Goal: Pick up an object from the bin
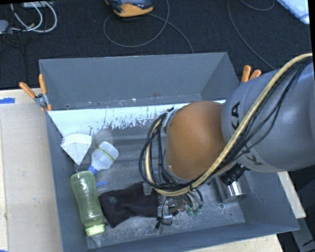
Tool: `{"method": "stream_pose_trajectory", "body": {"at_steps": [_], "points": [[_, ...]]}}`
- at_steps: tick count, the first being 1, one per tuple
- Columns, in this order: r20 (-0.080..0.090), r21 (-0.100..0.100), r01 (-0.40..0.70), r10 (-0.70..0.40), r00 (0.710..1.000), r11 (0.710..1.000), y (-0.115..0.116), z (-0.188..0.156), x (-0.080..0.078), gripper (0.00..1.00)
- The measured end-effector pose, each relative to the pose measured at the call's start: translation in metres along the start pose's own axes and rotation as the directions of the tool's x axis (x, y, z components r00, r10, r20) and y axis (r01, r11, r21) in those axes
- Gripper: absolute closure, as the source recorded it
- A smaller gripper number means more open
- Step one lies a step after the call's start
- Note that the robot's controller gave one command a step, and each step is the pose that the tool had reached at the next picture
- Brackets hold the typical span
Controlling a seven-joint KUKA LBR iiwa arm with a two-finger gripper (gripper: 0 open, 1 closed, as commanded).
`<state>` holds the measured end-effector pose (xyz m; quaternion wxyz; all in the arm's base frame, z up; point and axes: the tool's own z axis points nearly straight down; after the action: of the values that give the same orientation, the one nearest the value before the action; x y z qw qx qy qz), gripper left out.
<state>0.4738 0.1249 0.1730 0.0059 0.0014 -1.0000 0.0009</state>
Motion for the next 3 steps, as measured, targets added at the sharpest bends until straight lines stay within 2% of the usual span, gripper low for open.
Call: {"method": "stream_pose_trajectory", "body": {"at_steps": [1,2,3], "points": [[0.008,-0.001,-0.004,0.004,1.000,1.000,-0.001,-0.004,-0.002,0.00],[0.011,0.000,0.123,-0.123,0.992,0.992,0.009,0.011,-0.009,0.00],[0.011,0.002,0.367,-0.367,0.930,0.930,0.051,0.074,-0.025,0.00]]}}
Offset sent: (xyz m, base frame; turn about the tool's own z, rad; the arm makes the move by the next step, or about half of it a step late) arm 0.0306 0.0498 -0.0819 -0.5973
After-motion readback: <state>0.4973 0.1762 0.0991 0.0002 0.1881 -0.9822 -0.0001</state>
